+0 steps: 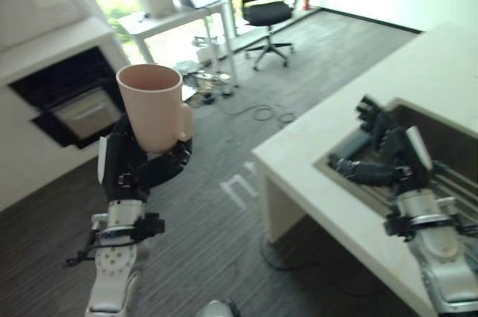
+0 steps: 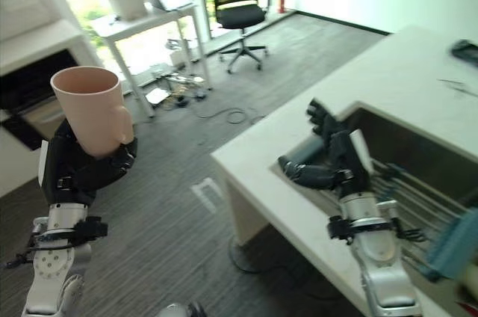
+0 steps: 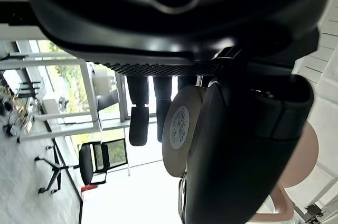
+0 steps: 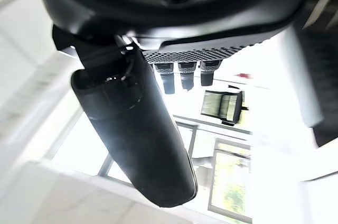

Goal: Place the dishes in the dishwasher.

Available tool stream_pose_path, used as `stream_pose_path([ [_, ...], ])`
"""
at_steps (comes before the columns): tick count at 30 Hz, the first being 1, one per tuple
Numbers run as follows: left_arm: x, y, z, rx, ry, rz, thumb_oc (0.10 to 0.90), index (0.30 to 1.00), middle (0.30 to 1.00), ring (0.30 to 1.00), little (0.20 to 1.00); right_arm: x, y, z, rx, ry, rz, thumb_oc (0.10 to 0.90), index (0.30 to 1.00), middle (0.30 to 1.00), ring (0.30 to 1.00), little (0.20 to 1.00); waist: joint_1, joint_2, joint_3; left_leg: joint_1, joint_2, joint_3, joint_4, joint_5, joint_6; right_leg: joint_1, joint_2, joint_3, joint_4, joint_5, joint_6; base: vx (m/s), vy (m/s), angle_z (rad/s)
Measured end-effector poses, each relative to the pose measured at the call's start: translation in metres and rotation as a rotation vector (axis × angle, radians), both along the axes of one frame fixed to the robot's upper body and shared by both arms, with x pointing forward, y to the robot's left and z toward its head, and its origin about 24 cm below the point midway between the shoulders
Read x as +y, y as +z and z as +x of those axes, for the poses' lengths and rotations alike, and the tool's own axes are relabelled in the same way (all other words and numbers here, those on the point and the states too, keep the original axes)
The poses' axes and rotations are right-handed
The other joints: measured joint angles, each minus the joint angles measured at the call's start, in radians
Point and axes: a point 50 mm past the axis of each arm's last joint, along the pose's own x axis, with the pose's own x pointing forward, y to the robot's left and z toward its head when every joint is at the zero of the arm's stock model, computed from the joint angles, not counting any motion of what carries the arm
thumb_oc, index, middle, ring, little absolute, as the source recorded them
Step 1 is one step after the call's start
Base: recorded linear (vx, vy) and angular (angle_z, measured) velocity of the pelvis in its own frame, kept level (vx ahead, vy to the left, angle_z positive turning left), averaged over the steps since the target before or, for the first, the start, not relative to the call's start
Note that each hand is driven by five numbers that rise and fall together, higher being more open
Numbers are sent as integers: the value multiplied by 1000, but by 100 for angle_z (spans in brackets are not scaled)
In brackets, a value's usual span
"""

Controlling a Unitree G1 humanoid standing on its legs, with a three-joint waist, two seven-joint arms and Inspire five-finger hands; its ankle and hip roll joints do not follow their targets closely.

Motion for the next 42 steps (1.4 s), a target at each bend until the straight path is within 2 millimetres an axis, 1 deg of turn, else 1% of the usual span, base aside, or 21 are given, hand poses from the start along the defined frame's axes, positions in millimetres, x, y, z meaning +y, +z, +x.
stream_pose_path([
  [1,4,5,2,-26,18,-4,400,300,300,300,300,5,-4,1,-7,-1,50,800,900,900,900,900,18,-1,7,-5,-25,-2,-29,-13,-19,-46,9,33,-13,-71,62,-81,362,47],
  [3,24,10,0,-26,93,24,400,300,300,300,300,30,-24,3,59,104,108,800,900,900,900,900,71,-40,34,-86,1,-26,68,-53,-5,-25,160,-8,-301,51,36,-34,260,27],
  [5,27,5,-2,14,102,32,400,300,300,300,300,35,-31,1,73,114,146,800,900,900,900,900,91,-61,34,-99,-27,-54,81,-90,3,12,155,-21,-337,112,15,34,158,71],
  [6,25,5,1,13,91,32,400,300,300,300,300,34,-29,-1,46,100,171,800,900,900,900,900,92,-73,35,-145,-51,-104,153,-134,35,39,133,14,-317,120,23,-22,42,174],
  [7,14,5,13,15,43,25,400,300,300,300,300,28,-31,-4,45,60,183,800,900,900,900,900,49,-68,34,-174,-89,-214,190,-172,49,39,120,132,-215,57,54,-11,-31,270],
  [8,11,10,19,0,23,33,400,300,300,300,300,29,-29,-3,39,69,184,800,900,900,900,900,47,-67,29,-204,-146,-323,99,-99,71,-85,302,333,-146,-140,38,-26,-37,338],
  [9,5,14,27,-11,4,28,400,300,300,300,300,26,-28,-4,31,47,184,800,900,900,900,900,25,-68,25,-206,-190,-397,9,-51,42,-137,415,396,-145,-180,-11,46,-99,305],
  [10,4,16,28,-17,-3,32,400,300,300,300,300,22,-24,-2,17,41,169,800,900,900,900,900,14,-87,21,-208,-225,-375,-13,-58,7,-190,449,383,-187,-175,-61,19,-88,254],
  [11,5,18,25,-21,-2,49,400,300,300,300,300,19,-18,-1,-9,31,159,800,900,900,900,900,19,-102,20,-239,-205,-379,166,-127,40,-212,412,373,-175,-158,-46,23,-122,158],
  [13,4,6,15,8,8,8,400,300,300,300,300,14,-14,-1,-22,10,155,800,900,900,900,900,70,-71,6,-235,-204,-361,215,-216,57,-211,383,365,-102,-206,-14,45,-71,45],
  [16,18,1,5,27,70,-1,400,300,300,300,300,18,-7,0,-53,33,149,800,900,900,900,900,95,-65,-4,-212,-225,-358,151,-199,65,-192,368,307,-176,-190,-37,53,-77,2],
  [20,21,2,4,25,54,-4,400,300,300,300,300,22,-7,-1,-55,37,173,800,900,900,900,900,86,-79,-10,-155,-254,-354,93,-172,103,-146,351,294,-257,-161,-14,17,-40,-2],
  [21,21,-4,0,55,12,12,400,300,300,300,300,18,-26,-9,46,-7,148,800,900,900,900,900,25,-108,-18,-130,-245,-367,62,-155,92,-121,373,286,-294,-87,17,38,-26,4],
  [27,-7,-10,10,74,-61,-31,400,300,300,300,300,36,-31,-5,89,108,113,800,900,900,900,900,8,-99,-22,-127,-234,-369,60,-154,77,-130,416,364,-290,-101,-2,100,-71,-3],
  [29,-10,-6,10,57,-67,-36,400,300,300,300,300,36,-29,-4,93,133,88,800,900,900,900,900,-8,-96,-22,-117,-228,-370,32,-138,51,-143,424,363,-274,-114,-24,262,-152,-12],
  [30,-10,-5,8,52,-55,-41,400,300,300,300,300,34,-27,-4,102,146,54,800,900,900,900,900,2,-106,-20,-85,-230,-347,-13,-93,-5,-170,431,367,-206,-162,-75,319,-96,-23],
  [33,-14,-10,9,60,-78,-57,400,300,300,300,300,30,-33,-1,116,132,77,800,900,900,900,900,21,-145,18,-234,-187,-377,247,-106,-49,-147,442,397,-192,-196,-90,355,159,7],
  [36,-16,-18,7,89,-94,-65,400,300,300,300,300,32,-32,1,105,135,95,800,900,900,900,900,11,-44,53,-383,-13,-370,166,-119,-71,-125,546,392,-207,-211,-108,422,192,0],
  [39,-14,-22,6,107,-80,-65,400,300,300,300,300,30,-38,-4,149,151,68,800,900,900,900,900,18,-31,64,-441,-14,-506,106,-91,-112,-30,560,451,-212,-268,-87,543,385,-44],
  [41,-13,-21,6,106,-56,-44,400,300,300,300,300,28,-33,-4,142,161,33,800,900,900,900,900,22,-25,57,-402,-10,-481,105,-80,-91,15,548,483,-226,-287,-67,403,332,-71],
  [42,-12,-19,7,99,-42,-16,400,300,300,300,300,27,-28,-5,124,171,36,800,900,900,900,900,11,-17,43,-383,-15,-446,136,-47,-45,60,533,488,-256,-300,-50,375,287,-39],
])
